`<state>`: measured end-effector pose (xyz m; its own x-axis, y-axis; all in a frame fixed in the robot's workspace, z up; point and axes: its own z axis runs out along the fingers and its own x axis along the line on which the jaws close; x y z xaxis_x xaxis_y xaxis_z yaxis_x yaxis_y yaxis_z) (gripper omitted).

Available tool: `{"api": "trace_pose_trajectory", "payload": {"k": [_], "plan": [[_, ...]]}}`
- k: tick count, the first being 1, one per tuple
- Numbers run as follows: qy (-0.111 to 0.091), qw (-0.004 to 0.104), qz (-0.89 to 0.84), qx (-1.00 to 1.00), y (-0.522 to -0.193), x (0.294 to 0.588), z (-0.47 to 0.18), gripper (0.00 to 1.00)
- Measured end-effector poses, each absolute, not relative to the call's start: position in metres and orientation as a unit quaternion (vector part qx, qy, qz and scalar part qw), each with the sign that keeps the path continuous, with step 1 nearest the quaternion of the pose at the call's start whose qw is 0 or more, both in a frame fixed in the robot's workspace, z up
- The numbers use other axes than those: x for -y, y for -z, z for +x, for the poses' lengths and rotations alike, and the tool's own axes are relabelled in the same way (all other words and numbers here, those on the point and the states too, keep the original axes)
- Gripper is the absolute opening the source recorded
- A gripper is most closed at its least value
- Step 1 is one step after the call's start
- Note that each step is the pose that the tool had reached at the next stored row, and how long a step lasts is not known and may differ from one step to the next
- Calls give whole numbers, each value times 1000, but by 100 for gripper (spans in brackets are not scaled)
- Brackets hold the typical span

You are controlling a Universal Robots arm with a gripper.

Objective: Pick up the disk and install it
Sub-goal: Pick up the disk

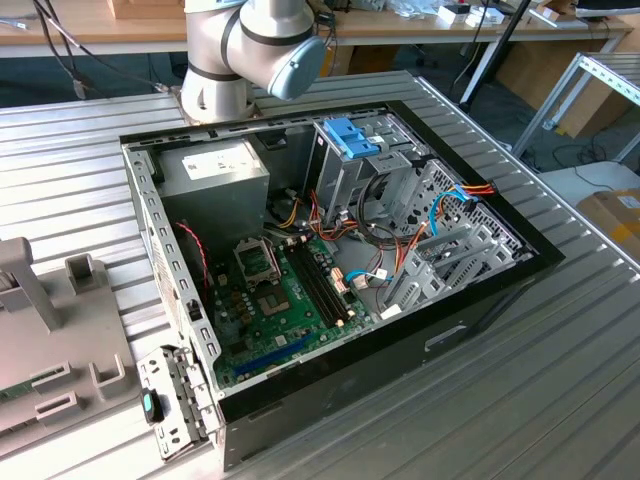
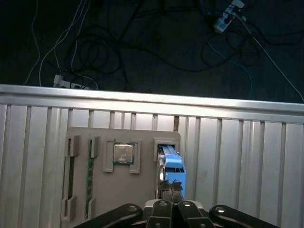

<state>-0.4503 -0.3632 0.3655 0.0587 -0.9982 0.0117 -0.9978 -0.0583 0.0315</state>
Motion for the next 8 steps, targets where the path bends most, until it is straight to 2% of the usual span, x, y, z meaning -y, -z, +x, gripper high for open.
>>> {"api": "trace_pose_trajectory", "payload": {"k": [8], "plan": [[7, 15, 716, 698, -363, 357, -446, 11]]}}
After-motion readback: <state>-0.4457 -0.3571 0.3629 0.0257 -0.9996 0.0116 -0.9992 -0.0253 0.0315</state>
